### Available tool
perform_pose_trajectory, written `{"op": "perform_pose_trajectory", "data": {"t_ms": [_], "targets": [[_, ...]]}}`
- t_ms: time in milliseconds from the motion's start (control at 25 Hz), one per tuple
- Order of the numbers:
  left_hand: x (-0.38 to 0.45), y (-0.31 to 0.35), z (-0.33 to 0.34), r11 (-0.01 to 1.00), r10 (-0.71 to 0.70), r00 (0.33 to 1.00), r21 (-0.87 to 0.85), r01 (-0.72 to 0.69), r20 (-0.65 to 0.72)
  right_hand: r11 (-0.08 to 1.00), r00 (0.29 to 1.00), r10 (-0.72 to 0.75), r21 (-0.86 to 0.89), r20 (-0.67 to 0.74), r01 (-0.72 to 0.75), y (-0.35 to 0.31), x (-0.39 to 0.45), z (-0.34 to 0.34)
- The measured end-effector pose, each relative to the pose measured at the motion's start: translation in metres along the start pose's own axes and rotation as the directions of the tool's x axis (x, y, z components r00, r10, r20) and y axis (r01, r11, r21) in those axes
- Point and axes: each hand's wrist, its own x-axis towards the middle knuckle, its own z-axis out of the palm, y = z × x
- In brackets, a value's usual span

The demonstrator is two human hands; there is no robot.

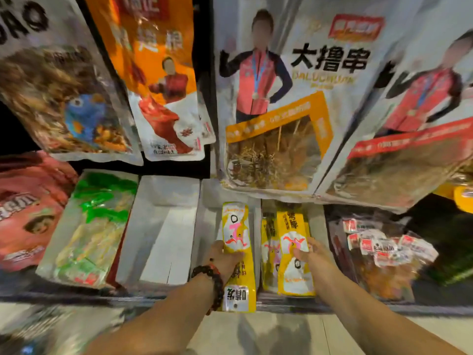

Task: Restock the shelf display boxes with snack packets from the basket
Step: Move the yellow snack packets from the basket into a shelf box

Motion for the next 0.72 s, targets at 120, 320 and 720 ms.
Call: {"op": "perform_pose_trajectory", "data": {"t_ms": [120,320,720], "targets": [[0.007,-0.008,0.004,0.999,0.013,1.0,0.049,-0.012,-0.013,0.995,0.999,0.006,-0.099,-0.046,-0.01,0.005,0.017,0.016],[0.015,-0.02,0.002,0.995,0.021,1.0,0.102,-0.02,-0.003,0.931,0.997,-0.068,-0.357,0.022,0.071,0.024,0.03,0.045],[0.01,0.005,-0.02,0.88,0.128,0.974,0.431,-0.2,0.189,0.549,0.923,-0.323,-0.754,0.207,0.361,0.0,0.023,0.023]]}}
